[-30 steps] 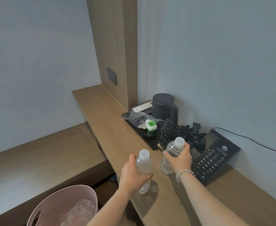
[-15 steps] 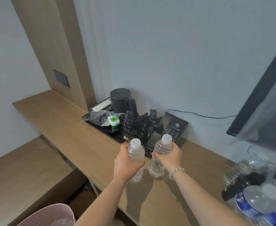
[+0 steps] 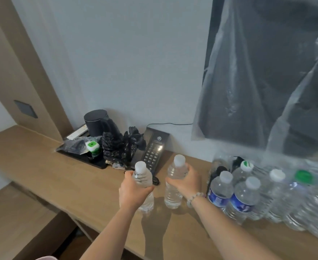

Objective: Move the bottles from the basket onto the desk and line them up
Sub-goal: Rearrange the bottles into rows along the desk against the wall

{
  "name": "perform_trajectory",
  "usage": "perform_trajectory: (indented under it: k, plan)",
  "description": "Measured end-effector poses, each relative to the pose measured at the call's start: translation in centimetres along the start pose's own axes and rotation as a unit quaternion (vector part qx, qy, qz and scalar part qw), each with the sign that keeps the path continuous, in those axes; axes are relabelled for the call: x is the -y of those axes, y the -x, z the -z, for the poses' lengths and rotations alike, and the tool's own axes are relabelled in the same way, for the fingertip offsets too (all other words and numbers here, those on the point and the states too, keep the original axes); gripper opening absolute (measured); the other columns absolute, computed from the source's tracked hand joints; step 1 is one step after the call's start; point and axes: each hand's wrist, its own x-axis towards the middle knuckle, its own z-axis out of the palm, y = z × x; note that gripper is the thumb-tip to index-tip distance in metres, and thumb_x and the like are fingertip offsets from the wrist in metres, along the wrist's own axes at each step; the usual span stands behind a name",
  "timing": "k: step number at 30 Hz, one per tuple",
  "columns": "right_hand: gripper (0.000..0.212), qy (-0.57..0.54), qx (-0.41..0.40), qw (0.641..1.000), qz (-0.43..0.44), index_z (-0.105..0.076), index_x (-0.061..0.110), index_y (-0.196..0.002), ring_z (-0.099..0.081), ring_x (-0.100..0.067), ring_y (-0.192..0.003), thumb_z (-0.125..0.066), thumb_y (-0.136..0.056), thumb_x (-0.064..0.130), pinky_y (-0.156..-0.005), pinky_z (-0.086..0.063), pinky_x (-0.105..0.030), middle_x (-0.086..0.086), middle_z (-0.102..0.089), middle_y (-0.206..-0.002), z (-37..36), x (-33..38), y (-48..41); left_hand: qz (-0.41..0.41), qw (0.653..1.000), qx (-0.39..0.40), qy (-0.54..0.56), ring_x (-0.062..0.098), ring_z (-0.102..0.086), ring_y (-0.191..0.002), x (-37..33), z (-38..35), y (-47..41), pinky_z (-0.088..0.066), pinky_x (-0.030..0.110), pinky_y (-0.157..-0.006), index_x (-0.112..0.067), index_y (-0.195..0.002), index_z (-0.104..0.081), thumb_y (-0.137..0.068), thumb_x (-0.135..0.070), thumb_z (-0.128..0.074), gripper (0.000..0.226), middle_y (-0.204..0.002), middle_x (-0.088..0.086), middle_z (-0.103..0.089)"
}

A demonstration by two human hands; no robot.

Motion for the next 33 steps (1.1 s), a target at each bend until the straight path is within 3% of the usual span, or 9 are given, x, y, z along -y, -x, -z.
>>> perform_trajectory:
  k: [3, 7, 10, 14, 21, 27, 33]
  plan:
    - [0.048, 0.007, 0.013, 1.0, -0.007, -0.051, 0.025, -0.094, -0.057, -0.01, -0.087, -0.084, -0.059, 0.027, -0.074, -0.045, -0.022, 0.012, -0.058, -0.089, 2.8, -0.6, 1.2, 0.01, 1.0, -0.011, -0.001, 0.027, -0.057, -0.102, -1.3, -1.7, 2.6, -0.045, 0.034, -0.083, -0.015, -0.114, -0.041, -0.064, -0.03, -0.081, 0.066, -0.094, -0.004, -0.053]
    - [0.062, 0.025, 0.039, 0.999, 0.007, -0.052, 0.019, -0.116, -0.052, -0.008, -0.1, -0.084, -0.064, 0.026, -0.082, -0.039, -0.018, 0.011, -0.05, -0.099, 6.2, -1.9, 2.8, 0.013, 1.0, -0.012, -0.005, 0.028, -0.057, -0.103, -2.6, -3.9, 6.0, -0.048, 0.039, -0.086, -0.017, -0.114, -0.041, -0.063, -0.032, -0.081, 0.067, -0.098, -0.001, -0.056]
    - [0.066, 0.044, 0.063, 0.997, 0.023, -0.051, 0.015, -0.123, -0.049, -0.007, -0.106, -0.083, -0.067, 0.025, -0.082, -0.033, -0.014, 0.011, -0.047, -0.104, 8.5, -2.9, 4.0, 0.016, 1.0, -0.014, -0.005, 0.029, -0.056, -0.103, -3.6, -5.3, 8.3, -0.049, 0.039, -0.085, -0.014, -0.116, -0.041, -0.063, -0.033, -0.081, 0.069, -0.1, 0.001, -0.056]
    - [0.066, 0.055, 0.077, 0.995, 0.035, -0.055, 0.015, -0.118, -0.056, -0.011, -0.1, -0.085, -0.061, 0.031, -0.078, -0.039, -0.017, 0.006, -0.059, -0.105, 10.6, -4.0, 5.2, 0.012, 1.0, -0.016, -0.003, 0.029, -0.057, -0.105, -5.0, -7.1, 10.9, -0.049, 0.04, -0.086, -0.013, -0.118, -0.041, -0.063, -0.033, -0.082, 0.072, -0.108, 0.006, -0.06]
    - [0.048, 0.035, 0.06, 0.997, 0.038, -0.06, 0.019, -0.1, -0.059, -0.009, -0.09, -0.084, -0.059, 0.028, -0.073, -0.044, -0.018, 0.007, -0.064, -0.095, 13.9, -5.8, 6.6, 0.002, 1.0, -0.001, 0.001, 0.029, -0.055, -0.107, -6.8, -9.3, 14.4, -0.048, 0.04, -0.088, -0.013, -0.121, -0.041, -0.061, -0.034, -0.082, 0.075, -0.112, 0.005, -0.059]
    - [0.047, 0.024, 0.053, 0.998, -0.001, -0.062, 0.023, -0.093, -0.063, -0.004, -0.082, -0.085, -0.055, 0.038, -0.068, -0.047, -0.018, 0.011, -0.068, -0.088, 16.7, -7.7, 7.3, -0.017, 0.999, 0.025, -0.02, 0.03, -0.055, -0.109, -8.3, -11.3, 16.1, -0.048, 0.04, -0.089, -0.012, -0.122, -0.041, -0.062, -0.035, -0.082, 0.077, -0.114, 0.007, -0.059]
    - [0.054, 0.033, 0.02, 0.999, -0.024, -0.059, 0.02, -0.108, -0.056, -0.004, -0.085, -0.085, -0.062, 0.031, -0.07, -0.042, -0.014, 0.011, -0.06, -0.092, 20.8, -9.2, 8.2, -0.051, 0.996, 0.062, -0.031, 0.03, -0.054, -0.109, -10.3, -13.5, 17.7, -0.043, 0.034, -0.082, -0.01, -0.12, -0.041, -0.063, -0.035, -0.082, 0.074, -0.111, 0.007, -0.059]
